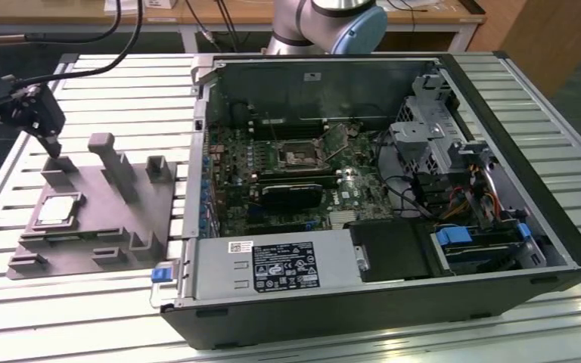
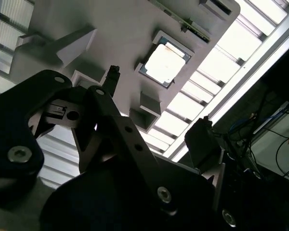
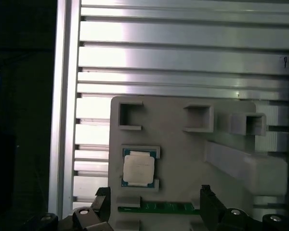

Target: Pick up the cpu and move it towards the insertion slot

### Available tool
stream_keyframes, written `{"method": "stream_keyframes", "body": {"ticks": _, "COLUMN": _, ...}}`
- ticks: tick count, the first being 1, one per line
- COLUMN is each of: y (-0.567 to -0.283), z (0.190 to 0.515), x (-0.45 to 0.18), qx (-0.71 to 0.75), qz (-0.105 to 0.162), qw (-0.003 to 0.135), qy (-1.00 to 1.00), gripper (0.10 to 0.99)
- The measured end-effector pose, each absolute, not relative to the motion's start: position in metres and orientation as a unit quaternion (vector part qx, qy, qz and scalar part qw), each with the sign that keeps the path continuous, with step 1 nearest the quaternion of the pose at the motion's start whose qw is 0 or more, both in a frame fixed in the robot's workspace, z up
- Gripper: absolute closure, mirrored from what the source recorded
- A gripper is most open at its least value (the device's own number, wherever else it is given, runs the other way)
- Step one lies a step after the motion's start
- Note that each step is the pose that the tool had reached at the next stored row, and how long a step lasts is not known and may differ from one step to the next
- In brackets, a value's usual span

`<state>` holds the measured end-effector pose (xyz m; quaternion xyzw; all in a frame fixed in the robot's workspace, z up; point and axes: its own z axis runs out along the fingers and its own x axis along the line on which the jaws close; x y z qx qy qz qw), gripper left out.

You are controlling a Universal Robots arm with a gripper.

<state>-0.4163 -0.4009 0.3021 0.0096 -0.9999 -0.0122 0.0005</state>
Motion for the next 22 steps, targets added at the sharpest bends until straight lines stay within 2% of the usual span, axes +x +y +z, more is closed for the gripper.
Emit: {"method": "stream_keyframes", "body": {"ticks": 22, "y": -0.404, "z": 0.278, "x": -0.416, "qx": 0.01, "qz": -0.015, "qw": 0.0, "qy": -1.0, "gripper": 0.263}}
